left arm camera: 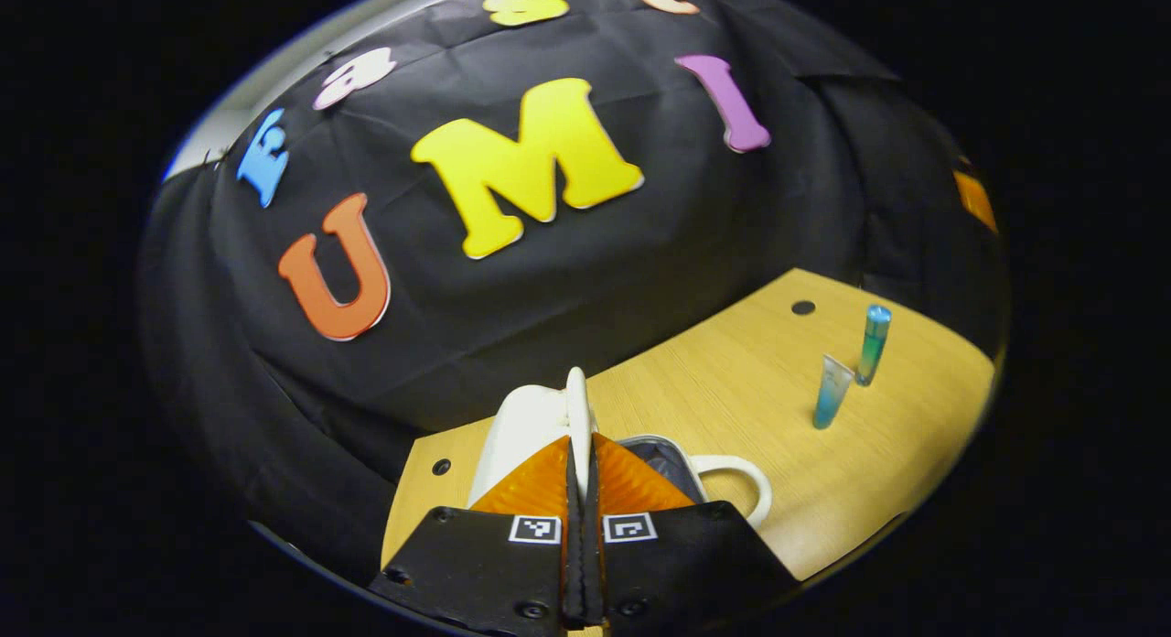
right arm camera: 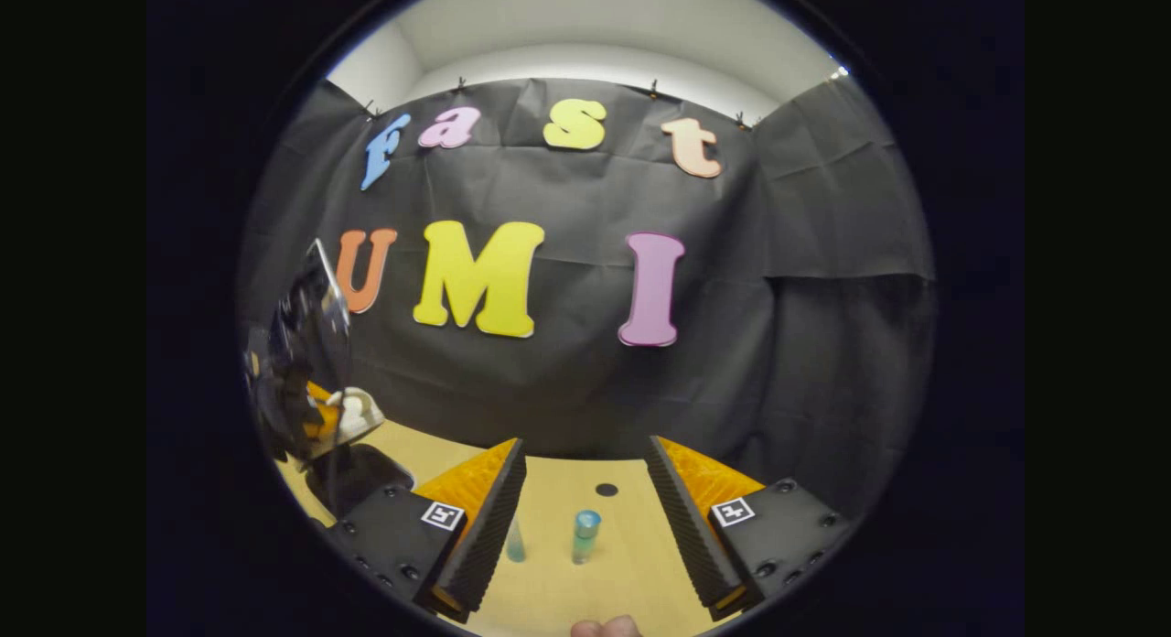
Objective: First open the suitcase, pack the skin care products into it, and then close the suitcase.
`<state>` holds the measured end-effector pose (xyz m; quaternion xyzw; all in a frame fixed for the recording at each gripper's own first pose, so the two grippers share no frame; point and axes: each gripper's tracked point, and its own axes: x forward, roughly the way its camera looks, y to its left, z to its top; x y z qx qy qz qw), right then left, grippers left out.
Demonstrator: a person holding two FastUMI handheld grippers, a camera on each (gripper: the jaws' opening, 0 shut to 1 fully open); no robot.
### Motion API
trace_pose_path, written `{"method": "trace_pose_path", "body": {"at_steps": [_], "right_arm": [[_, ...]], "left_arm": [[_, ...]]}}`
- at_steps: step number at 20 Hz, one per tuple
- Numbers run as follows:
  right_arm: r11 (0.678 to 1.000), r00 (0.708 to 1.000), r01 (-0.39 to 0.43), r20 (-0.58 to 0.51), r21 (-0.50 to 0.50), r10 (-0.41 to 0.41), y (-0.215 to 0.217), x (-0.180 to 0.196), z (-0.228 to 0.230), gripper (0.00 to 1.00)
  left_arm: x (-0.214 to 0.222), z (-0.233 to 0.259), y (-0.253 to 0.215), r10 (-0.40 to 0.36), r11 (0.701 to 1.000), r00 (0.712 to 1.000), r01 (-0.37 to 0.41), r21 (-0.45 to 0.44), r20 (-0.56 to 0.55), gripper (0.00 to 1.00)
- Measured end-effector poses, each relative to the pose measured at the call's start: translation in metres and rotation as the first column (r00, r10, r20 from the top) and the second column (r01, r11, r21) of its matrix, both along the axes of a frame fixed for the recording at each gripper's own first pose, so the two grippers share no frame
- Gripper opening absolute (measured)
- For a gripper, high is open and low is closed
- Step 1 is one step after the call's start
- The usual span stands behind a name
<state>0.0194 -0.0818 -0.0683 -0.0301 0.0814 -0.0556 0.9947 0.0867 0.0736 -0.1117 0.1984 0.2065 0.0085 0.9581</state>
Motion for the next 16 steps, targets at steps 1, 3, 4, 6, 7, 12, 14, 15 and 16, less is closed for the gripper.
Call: {"method": "trace_pose_path", "body": {"at_steps": [1,3,4,6,7,12,14,15,16], "right_arm": [[1.0,1.0,-0.012,0.004,-0.002,0.012,0.01,0.002,0.003,0.79],[1.0,1.0,-0.025,0.004,-0.005,0.025,0.025,0.006,0.007,0.79],[1.0,1.0,-0.026,0.005,-0.004,0.026,0.031,0.007,0.009,0.79],[1.0,1.0,-0.029,-0.002,0.004,0.029,0.045,0.006,0.01,0.77],[0.999,0.999,-0.035,-0.007,-0.002,0.035,0.052,0.006,0.01,0.77],[0.997,0.998,-0.06,-0.034,-0.04,0.058,0.079,0.003,0.006,0.79],[0.997,0.997,-0.062,-0.041,-0.052,0.06,0.084,0.003,0.005,0.8],[0.996,0.997,-0.06,-0.042,-0.061,0.057,0.084,0.003,0.006,0.79],[0.996,0.997,-0.06,-0.047,-0.068,0.057,0.085,0.003,0.005,0.78]], "left_arm": [[0.001,0.015,0.019,0.009,0.999,1.0,-0.008,-0.037,0.025,0.02],[0.004,0.04,0.065,0.021,0.999,0.996,-0.017,-0.046,0.091,0.03],[0.007,0.051,0.088,0.026,0.999,0.992,-0.021,-0.045,0.125,0.03],[0.012,0.052,0.135,0.044,0.997,0.984,-0.032,-0.076,0.17,0.03],[0.013,0.052,0.161,0.068,0.995,0.981,-0.053,-0.087,0.183,0.03],[0.008,0.013,0.27,0.229,0.97,0.961,-0.21,-0.125,0.156,0.03],[0.0,-0.016,0.305,0.29,0.949,0.95,-0.269,-0.166,0.113,0.03],[-0.004,-0.034,0.323,0.319,0.935,0.944,-0.299,-0.192,0.084,0.03],[-0.005,-0.051,0.334,0.346,0.919,0.936,-0.326,-0.22,0.058,0.03]]}}
